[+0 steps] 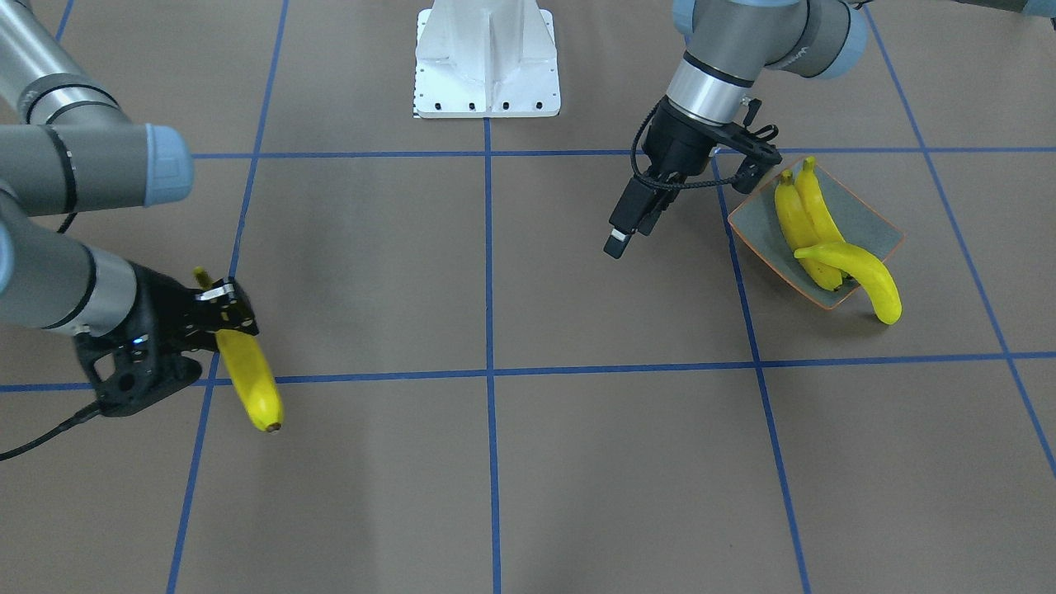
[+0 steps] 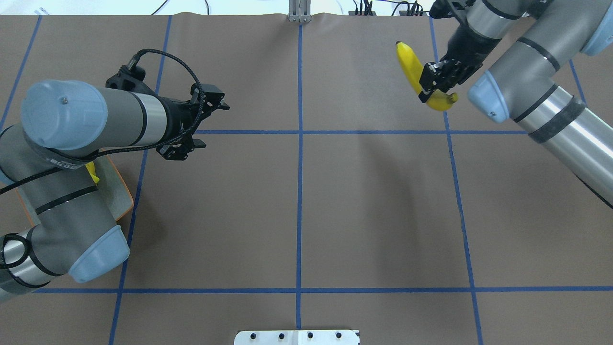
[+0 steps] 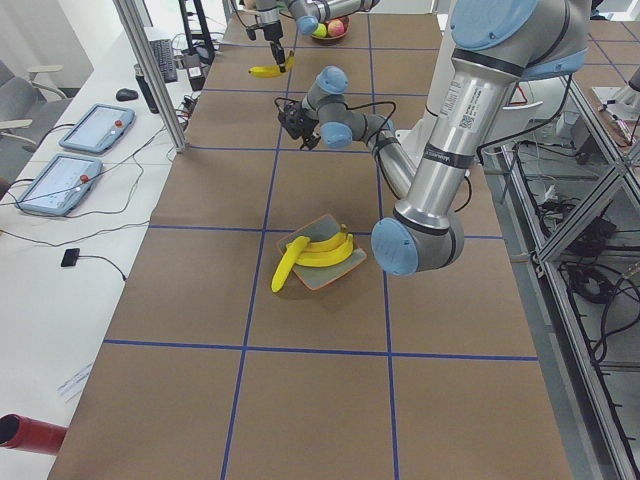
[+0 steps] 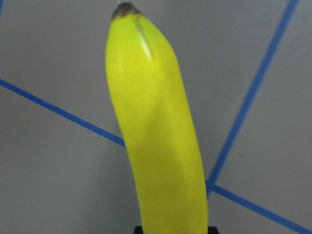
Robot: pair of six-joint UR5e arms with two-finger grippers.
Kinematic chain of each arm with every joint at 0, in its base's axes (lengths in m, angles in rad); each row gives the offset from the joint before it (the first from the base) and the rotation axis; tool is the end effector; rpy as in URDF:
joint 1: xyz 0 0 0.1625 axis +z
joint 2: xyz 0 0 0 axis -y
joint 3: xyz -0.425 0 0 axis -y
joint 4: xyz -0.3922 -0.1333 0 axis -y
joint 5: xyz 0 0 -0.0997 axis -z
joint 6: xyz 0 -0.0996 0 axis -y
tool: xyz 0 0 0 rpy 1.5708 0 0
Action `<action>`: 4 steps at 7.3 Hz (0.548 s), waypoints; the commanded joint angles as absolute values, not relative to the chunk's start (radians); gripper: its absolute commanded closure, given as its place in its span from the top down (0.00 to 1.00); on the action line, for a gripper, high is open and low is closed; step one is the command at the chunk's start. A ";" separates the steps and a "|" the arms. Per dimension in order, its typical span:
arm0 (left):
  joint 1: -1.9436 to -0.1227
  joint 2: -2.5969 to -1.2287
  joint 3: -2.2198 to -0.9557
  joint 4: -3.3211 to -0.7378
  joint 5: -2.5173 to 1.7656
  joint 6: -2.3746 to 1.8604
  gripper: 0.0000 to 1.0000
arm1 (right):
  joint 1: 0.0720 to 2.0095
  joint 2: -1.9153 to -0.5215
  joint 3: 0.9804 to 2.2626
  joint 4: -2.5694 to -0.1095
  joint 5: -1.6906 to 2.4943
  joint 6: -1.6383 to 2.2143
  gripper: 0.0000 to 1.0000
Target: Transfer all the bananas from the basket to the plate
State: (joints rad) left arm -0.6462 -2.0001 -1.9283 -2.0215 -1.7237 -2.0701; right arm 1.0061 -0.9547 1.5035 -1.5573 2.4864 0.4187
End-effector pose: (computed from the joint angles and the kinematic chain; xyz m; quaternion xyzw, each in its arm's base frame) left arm 0.3915 -0.4432 0.2092 -0.0196 0.5813 -0.4030 0.7066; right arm -0.3271 -0.6178 0.3030 0.0189 -0.4918 -0.1852 0.8506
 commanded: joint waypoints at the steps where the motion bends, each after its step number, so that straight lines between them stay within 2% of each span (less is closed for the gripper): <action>1: -0.612 -2.034 -1.922 -2.133 -1.723 -2.069 1.00 | 0.913 -0.942 1.511 -1.328 2.493 0.717 0.00; 4: -0.574 -2.042 -1.839 -2.287 -1.720 -1.959 1.00 | 0.864 -0.942 1.590 -1.279 2.593 0.842 0.00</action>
